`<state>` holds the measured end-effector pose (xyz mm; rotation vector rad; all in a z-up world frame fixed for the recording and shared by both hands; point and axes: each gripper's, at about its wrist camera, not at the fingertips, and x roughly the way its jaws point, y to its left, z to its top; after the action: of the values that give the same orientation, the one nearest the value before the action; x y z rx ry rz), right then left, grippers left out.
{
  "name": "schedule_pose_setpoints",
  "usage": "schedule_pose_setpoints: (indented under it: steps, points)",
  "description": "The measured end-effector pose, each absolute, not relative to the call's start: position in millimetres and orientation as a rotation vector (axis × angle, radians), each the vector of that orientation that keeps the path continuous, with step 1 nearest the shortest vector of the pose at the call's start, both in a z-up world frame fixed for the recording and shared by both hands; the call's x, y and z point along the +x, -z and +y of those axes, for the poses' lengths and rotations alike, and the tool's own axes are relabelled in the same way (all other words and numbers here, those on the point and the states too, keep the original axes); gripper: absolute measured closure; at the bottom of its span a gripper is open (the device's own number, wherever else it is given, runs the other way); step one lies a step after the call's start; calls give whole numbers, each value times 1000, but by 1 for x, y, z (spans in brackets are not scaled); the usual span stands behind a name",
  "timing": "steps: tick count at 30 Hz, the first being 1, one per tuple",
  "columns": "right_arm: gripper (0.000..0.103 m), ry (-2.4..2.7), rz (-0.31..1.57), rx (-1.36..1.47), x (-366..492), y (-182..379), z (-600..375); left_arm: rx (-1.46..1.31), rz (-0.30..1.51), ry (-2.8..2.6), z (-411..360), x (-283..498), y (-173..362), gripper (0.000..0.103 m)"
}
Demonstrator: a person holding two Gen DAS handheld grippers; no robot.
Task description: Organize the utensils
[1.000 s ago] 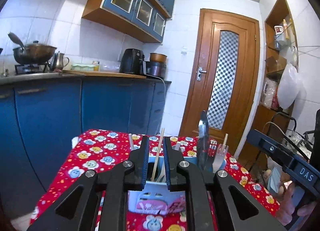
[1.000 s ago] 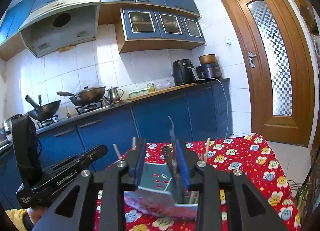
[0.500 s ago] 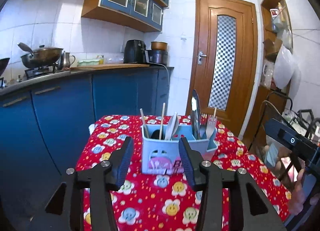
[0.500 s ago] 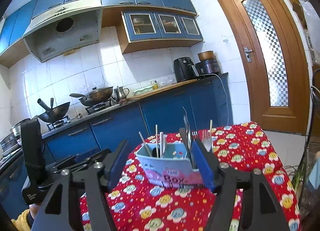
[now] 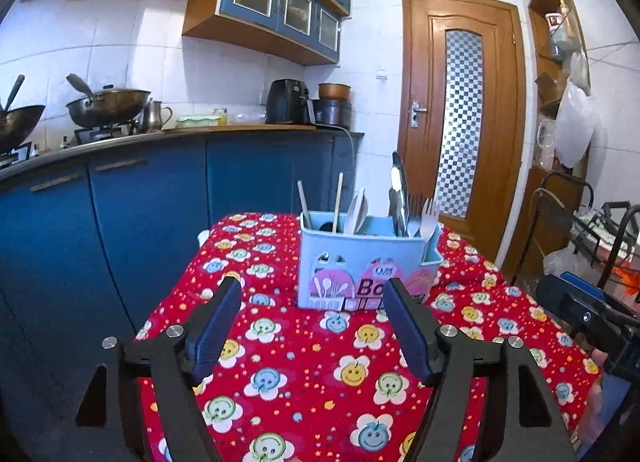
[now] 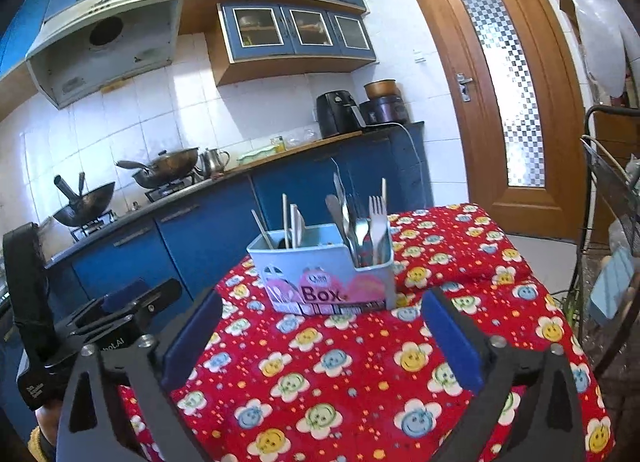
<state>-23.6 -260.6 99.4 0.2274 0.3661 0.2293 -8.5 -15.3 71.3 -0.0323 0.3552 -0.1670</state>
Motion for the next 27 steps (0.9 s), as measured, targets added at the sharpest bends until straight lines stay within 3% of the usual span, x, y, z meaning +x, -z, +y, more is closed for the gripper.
schedule_pose_setpoints:
  steps: [27]
  points:
    - [0,-129,357,150,-26,-40,-264,-35,417,63,-16,9,-15,28]
